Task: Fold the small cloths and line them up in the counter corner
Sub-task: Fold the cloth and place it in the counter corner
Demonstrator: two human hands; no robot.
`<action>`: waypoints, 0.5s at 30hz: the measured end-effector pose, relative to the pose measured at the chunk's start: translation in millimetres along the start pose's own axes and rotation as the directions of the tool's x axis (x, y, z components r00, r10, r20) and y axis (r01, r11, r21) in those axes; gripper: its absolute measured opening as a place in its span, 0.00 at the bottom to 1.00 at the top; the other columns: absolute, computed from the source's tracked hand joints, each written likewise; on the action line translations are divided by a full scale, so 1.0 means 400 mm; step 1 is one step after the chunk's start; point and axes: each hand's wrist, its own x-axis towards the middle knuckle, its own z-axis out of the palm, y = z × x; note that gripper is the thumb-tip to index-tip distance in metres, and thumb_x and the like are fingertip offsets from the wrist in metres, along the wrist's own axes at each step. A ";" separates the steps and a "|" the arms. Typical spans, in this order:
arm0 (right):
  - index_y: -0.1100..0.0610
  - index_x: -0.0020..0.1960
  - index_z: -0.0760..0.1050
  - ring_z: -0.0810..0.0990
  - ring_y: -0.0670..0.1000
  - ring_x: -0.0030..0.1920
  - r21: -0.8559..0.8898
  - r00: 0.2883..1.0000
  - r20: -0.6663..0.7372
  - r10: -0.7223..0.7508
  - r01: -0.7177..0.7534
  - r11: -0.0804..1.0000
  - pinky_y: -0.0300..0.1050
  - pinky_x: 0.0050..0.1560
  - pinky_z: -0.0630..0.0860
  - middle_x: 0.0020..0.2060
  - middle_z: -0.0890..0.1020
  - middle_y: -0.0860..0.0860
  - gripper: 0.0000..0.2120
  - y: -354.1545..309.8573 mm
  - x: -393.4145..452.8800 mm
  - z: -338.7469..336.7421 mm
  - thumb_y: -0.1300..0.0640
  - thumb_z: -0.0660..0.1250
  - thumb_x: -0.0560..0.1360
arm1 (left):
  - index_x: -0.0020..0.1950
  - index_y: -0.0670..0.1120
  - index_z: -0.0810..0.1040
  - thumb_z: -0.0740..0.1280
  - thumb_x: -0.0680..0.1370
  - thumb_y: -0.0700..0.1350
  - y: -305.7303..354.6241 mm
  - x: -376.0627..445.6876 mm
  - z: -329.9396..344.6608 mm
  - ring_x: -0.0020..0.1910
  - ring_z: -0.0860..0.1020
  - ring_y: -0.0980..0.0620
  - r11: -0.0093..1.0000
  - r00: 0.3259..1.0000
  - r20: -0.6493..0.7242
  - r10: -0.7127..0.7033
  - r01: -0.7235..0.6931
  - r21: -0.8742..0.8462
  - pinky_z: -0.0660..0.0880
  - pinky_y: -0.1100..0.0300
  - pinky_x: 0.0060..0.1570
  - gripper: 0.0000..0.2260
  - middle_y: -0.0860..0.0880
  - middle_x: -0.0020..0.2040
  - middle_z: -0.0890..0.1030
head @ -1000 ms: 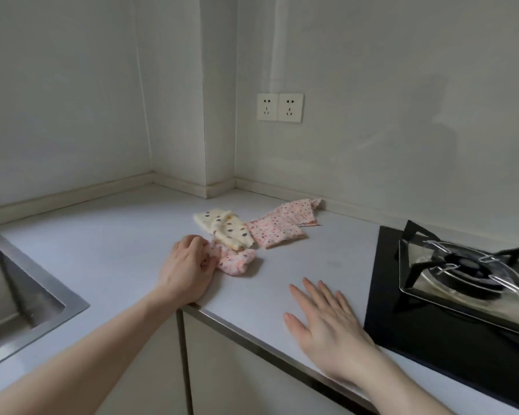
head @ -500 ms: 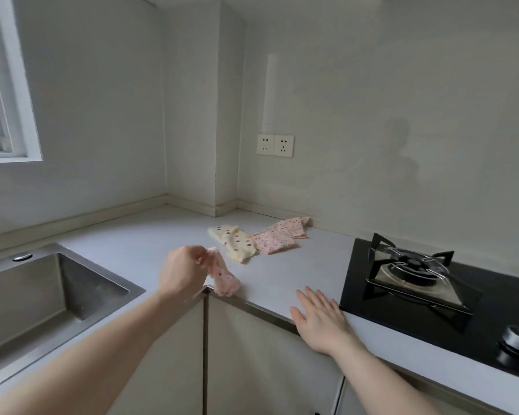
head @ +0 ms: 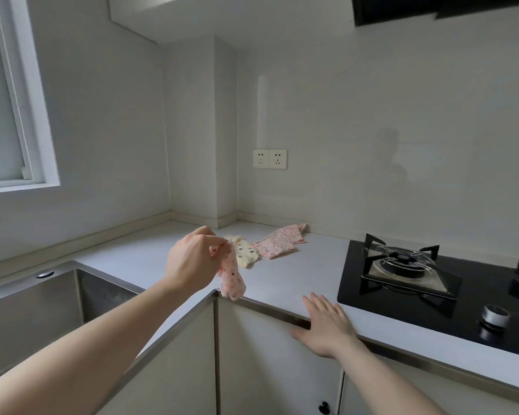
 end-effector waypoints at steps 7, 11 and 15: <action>0.47 0.84 0.46 0.42 0.48 0.83 0.043 1.000 0.011 -0.017 0.017 0.999 0.52 0.81 0.40 0.83 0.45 0.46 0.43 0.001 -0.048 -0.009 0.27 0.52 0.77 | 0.42 0.57 0.84 0.73 0.75 0.60 0.055 -0.041 -0.051 0.38 0.78 0.55 0.999 0.998 -0.042 0.042 -0.041 0.008 0.68 0.61 0.34 0.09 0.61 0.38 0.78; 0.46 0.83 0.52 0.46 0.49 0.83 0.099 0.999 0.034 -0.014 0.010 0.995 0.53 0.81 0.44 0.83 0.50 0.46 0.42 0.004 -0.071 -0.014 0.26 0.51 0.76 | 0.41 0.56 0.83 0.73 0.75 0.60 0.093 -0.071 -0.051 0.40 0.78 0.54 0.999 0.999 -0.028 0.039 -0.039 0.000 0.67 0.61 0.34 0.09 0.61 0.36 0.78; 0.40 0.55 0.74 0.73 0.51 0.64 0.339 0.997 0.072 0.000 -0.024 0.940 0.49 0.61 0.67 0.57 0.74 0.42 0.31 0.004 -0.083 -0.062 0.19 0.50 0.70 | 0.38 0.56 0.79 0.76 0.73 0.59 0.128 -0.077 -0.061 0.38 0.76 0.55 0.994 0.996 0.027 0.089 -0.087 -0.065 0.70 0.59 0.36 0.11 0.61 0.36 0.78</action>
